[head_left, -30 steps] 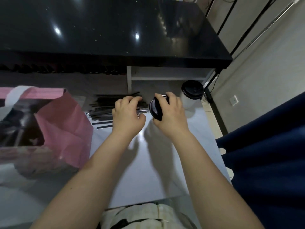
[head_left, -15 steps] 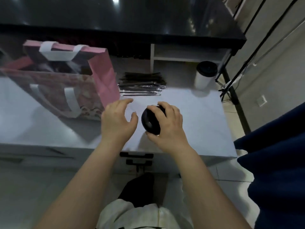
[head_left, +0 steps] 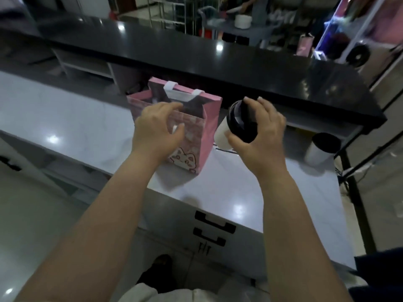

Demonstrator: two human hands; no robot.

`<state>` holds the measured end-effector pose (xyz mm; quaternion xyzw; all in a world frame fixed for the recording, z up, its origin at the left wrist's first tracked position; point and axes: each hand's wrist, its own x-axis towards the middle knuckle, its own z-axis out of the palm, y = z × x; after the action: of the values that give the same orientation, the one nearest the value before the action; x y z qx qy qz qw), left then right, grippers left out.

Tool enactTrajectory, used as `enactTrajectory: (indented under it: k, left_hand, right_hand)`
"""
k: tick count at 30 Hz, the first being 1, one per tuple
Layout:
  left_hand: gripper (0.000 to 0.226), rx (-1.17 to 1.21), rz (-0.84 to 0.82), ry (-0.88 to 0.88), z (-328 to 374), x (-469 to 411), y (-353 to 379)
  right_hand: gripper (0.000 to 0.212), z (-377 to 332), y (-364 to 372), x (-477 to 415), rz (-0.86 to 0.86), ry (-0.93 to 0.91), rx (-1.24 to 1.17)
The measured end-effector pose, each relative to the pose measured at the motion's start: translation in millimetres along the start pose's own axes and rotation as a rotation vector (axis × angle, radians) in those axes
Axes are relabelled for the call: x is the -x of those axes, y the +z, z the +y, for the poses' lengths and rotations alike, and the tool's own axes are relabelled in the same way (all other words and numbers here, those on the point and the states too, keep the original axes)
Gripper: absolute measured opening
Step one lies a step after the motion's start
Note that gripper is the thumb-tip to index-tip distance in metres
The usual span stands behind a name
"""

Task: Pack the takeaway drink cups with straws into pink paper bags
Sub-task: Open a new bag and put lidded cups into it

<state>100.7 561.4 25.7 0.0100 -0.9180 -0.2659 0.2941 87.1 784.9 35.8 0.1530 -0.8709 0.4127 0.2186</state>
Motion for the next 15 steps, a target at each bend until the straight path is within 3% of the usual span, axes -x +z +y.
enactTrajectory:
  k: [9,12,15]
  left_hand:
    - [0.023,0.116,-0.054,-0.034,-78,-96,-30]
    - [0.014,0.105,-0.162,-0.002,-113,-129,-23]
    - [0.008,0.112,-0.373,0.049,-136,-161,-9]
  right_hand:
    - [0.073,-63,58,-88,-0.012,-0.203,-0.062]
    - [0.073,-73,93,-108,-0.023,-0.207,0.028]
    - [0.075,-81,124,-127,-0.049,-0.167,0.161]
